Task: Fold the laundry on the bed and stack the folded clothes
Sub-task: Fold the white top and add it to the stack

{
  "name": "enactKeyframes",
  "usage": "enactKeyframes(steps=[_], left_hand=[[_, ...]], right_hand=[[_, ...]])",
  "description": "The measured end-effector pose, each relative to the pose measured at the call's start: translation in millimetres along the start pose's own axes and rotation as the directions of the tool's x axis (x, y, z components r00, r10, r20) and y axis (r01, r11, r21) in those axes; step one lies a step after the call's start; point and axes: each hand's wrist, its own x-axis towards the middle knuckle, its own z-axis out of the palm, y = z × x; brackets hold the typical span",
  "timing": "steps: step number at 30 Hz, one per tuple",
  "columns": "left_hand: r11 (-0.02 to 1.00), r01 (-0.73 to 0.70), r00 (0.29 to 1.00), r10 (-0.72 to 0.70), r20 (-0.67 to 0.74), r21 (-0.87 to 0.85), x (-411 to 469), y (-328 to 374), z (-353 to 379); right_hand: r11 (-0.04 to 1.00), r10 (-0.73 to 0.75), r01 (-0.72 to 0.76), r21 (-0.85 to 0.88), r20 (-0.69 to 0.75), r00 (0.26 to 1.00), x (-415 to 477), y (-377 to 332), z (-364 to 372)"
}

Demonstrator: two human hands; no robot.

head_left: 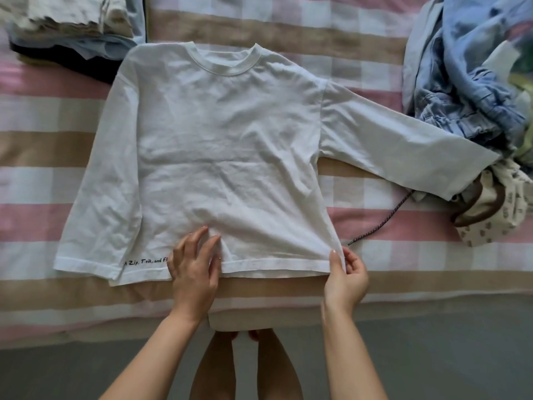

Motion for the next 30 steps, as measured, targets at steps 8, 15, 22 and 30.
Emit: enactKeyframes(steps=[8, 15, 22, 30], left_hand=[[0.998, -0.048, 0.999, 0.048, -0.014, 0.03, 0.8, -7.0, -1.5], [0.994, 0.087, 0.95, -0.105, -0.294, -0.073, 10.1, -58.8, -52.9], [0.987, 0.156, 0.973, -0.145, -0.179, 0.044, -2.0, -116.6, -74.2], [0.789, 0.517, 0.707, -0.612, -0.356, -0.331, 4.1, -136.5, -85.6]], right_hand=[[0.9, -0.24, 0.191, -0.392, -0.081, 0.967, -0.3, 4.5, 8.2], [0.641, -0.603, 0.744, -0.192, 0.473, 0.642, -73.3, -22.1, 66.5], [0.533, -0.363, 0.842, -0.08, 0.877, 0.314, -148.0, -26.2, 163.6], [0.715, -0.209, 0.668, -0.208, 0.847, 0.488, -171.3, -31.1, 217.8]])
